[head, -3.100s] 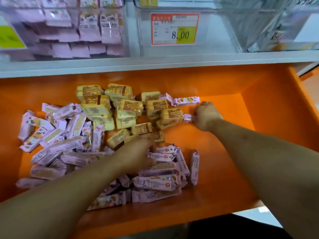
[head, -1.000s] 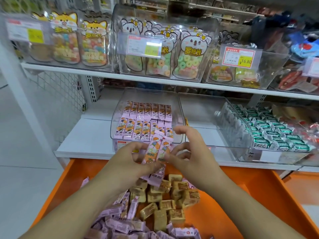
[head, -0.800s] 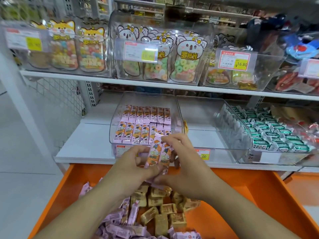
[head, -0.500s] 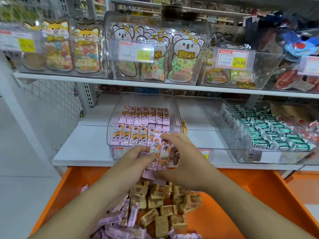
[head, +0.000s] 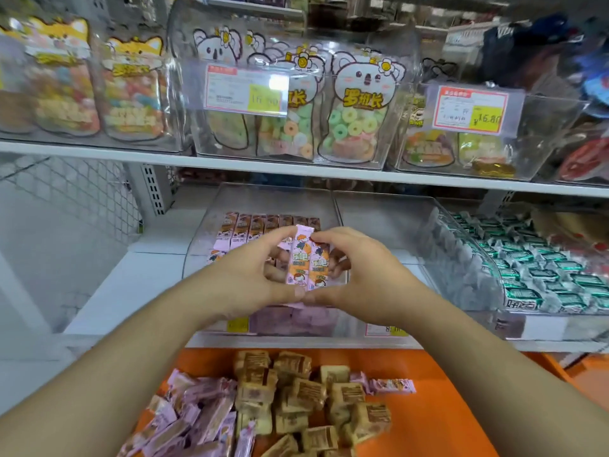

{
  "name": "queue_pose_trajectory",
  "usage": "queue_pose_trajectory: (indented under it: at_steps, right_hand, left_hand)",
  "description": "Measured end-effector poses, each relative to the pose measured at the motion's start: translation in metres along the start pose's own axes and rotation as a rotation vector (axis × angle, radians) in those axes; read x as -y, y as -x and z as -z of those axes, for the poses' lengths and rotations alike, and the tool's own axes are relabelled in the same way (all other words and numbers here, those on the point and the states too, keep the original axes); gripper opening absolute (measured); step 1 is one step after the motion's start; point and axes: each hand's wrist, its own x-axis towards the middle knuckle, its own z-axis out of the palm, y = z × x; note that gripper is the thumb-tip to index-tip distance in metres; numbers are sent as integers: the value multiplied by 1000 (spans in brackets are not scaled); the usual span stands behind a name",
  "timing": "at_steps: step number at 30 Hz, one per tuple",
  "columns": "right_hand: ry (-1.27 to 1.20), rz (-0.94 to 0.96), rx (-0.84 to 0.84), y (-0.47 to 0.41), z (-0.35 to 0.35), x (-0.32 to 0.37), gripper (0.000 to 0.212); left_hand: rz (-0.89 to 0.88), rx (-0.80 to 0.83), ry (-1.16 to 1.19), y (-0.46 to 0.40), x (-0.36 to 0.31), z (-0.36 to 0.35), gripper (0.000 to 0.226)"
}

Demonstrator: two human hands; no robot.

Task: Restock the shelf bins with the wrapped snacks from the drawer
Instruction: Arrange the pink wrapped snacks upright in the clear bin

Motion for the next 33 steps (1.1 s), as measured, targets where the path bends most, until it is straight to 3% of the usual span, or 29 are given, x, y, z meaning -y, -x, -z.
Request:
queue_pose_trajectory:
  at_steps: [5, 9, 18, 21, 27, 33]
  right_hand:
    - [163, -23, 9, -15, 0, -17, 102]
    - [217, -59, 50, -23, 0, -25, 102]
    - [400, -2, 179, -32, -12, -28, 90]
    - [494, 55, 223, -35, -15, -28, 82]
    - [570, 86, 241, -32, -14, -27, 89]
    - [514, 65, 239, -34, -15, -30, 98]
  left_hand:
    - [-49, 12, -90, -27, 8, 3, 106]
    - [-116, -53, -307, -45, 23, -1, 106]
    - [-9, 28, -736, -57, 49, -10, 103]
    - [33, 58, -782, -56, 46, -8, 98]
    - [75, 81, -779, -49, 38, -10, 93]
    - [-52, -9, -702, -47, 38, -12, 55]
